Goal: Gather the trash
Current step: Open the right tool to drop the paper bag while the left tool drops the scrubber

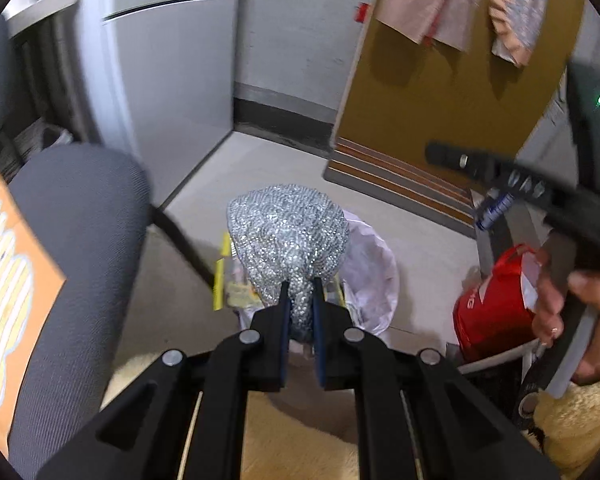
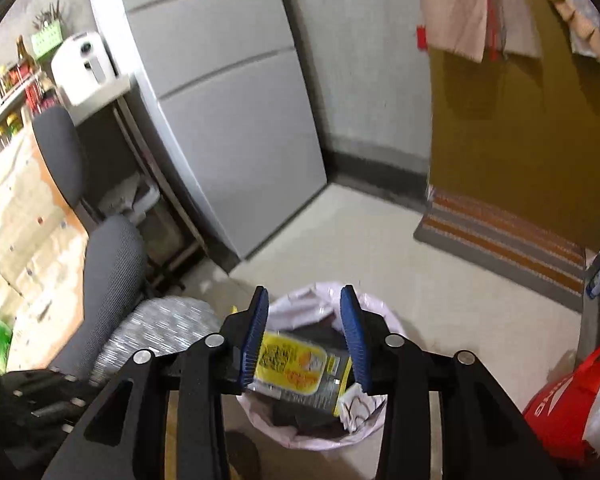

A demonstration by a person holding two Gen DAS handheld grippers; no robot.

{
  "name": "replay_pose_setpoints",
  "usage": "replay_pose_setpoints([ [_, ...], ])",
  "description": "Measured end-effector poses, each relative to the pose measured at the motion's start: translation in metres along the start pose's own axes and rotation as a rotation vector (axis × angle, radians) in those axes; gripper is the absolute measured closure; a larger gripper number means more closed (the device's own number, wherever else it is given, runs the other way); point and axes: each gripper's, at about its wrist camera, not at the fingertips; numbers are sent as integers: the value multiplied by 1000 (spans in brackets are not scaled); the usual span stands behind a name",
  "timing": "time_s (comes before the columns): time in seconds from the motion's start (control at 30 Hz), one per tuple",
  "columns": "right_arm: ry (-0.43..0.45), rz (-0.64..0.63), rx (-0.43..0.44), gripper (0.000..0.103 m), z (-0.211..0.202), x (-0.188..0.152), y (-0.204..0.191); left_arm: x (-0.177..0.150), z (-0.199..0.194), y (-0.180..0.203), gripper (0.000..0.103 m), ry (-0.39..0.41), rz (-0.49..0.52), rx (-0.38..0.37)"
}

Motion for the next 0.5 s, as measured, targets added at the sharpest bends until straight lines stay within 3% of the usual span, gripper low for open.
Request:
replay_pose_setpoints([
  [0.2,36,-1,-24,60,-9,4,13,16,24,22,95,3,54,-55],
  [0.33,24,12,-40,59,-7,3,25,19,45,30,77,-21,70,-34],
  [0.5,13,12,-48,59,-5,1,30,18,65,23,77,-65,54,-20],
])
Point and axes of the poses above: each gripper's, at about its wrist camera, not at the fingertips, and z roughly the way its jaws point, y to its right, x to its top, and after that the axes turned 3 degrees about -x, right-handed
